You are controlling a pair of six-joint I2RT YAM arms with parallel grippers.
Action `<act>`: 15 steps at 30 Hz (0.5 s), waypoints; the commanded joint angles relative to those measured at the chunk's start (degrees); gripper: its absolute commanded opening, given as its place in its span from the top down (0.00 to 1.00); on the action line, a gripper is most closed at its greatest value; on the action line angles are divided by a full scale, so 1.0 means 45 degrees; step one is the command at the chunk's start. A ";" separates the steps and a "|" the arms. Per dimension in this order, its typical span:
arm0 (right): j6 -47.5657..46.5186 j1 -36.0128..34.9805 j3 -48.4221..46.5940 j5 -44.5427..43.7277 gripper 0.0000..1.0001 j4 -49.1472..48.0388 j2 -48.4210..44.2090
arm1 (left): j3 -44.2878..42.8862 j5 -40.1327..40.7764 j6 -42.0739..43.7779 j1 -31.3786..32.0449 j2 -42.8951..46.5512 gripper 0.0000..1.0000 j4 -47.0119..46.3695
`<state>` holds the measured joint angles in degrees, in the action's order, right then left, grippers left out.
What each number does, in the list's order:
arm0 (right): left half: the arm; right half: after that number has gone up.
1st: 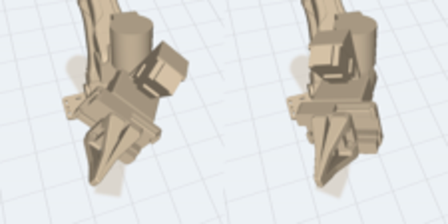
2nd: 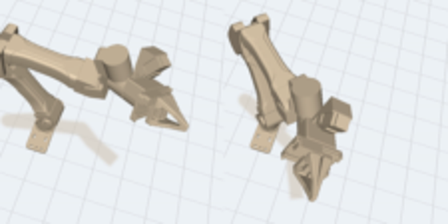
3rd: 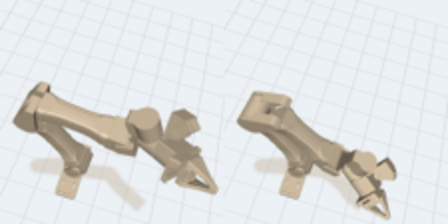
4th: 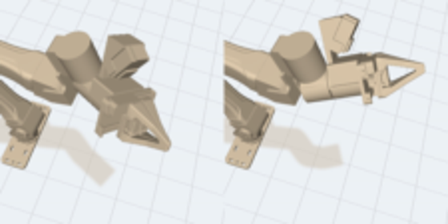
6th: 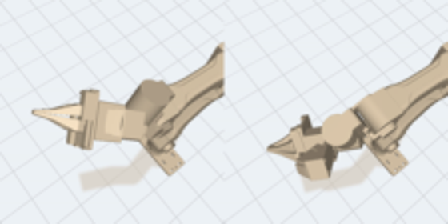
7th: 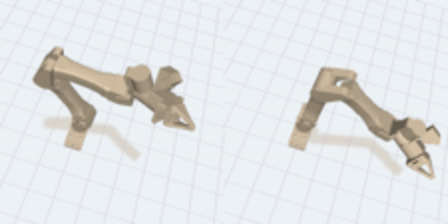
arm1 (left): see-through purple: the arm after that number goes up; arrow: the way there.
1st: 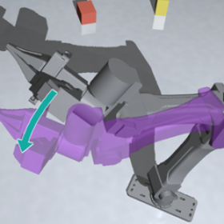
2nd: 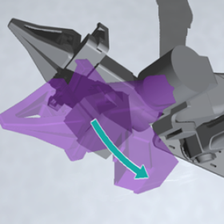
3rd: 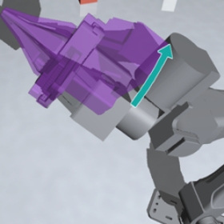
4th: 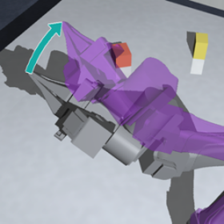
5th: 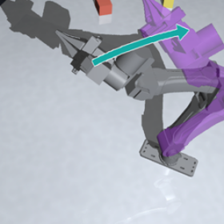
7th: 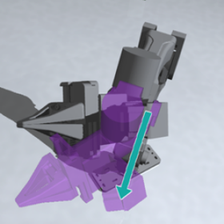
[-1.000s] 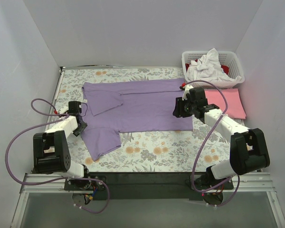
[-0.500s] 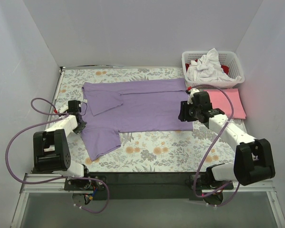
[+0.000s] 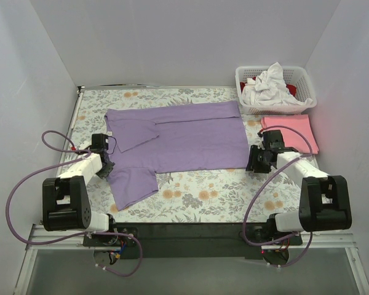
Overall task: Fold and stack the t-shirts
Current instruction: Fold the tshirt
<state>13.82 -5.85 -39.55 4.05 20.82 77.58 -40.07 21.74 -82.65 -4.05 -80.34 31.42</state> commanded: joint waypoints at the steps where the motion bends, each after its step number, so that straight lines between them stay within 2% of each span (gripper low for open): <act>1: 0.0463 -0.0009 -0.0468 0.0232 0.54 -0.0271 0.0667 | 0.0058 0.0482 -0.0227 0.0061 0.0450 1.00 0.0283; 15: 0.1244 0.0010 -0.1113 -0.0764 0.52 -0.0388 0.0454 | -0.0020 0.0677 -0.0246 0.0061 0.0664 1.00 0.0303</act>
<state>18.06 -5.85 -41.47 2.46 19.62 81.03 -40.07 22.15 -83.37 -3.95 -79.55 31.77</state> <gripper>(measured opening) 0.481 0.015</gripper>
